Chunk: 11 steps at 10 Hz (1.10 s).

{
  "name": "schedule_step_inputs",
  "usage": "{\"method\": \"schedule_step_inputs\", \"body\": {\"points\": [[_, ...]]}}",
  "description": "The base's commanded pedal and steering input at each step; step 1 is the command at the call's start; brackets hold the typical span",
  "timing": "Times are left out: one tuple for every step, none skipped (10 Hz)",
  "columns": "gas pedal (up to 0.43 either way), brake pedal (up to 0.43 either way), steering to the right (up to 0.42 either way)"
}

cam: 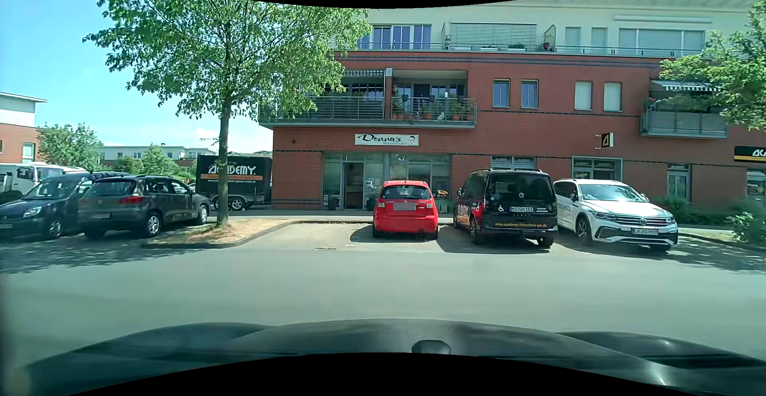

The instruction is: Follow the waypoints while adhering to traffic rules and regulations

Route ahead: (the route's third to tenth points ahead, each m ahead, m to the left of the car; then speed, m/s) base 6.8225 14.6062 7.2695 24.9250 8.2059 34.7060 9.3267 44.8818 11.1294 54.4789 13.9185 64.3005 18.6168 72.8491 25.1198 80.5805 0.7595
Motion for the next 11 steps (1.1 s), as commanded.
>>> {"method": "schedule_step_inputs", "body": {"points": [[0.0,0.238,-0.086],[0.0,0.238,-0.096],[0.0,0.232,-0.106],[0.0,0.201,-0.118],[0.0,0.171,-0.138],[0.0,0.152,-0.161],[0.0,0.128,-0.18],[0.0,0.043,-0.204],[0.0,0.018,-0.224],[0.0,0.018,-0.256],[0.0,0.018,-0.291]]}}
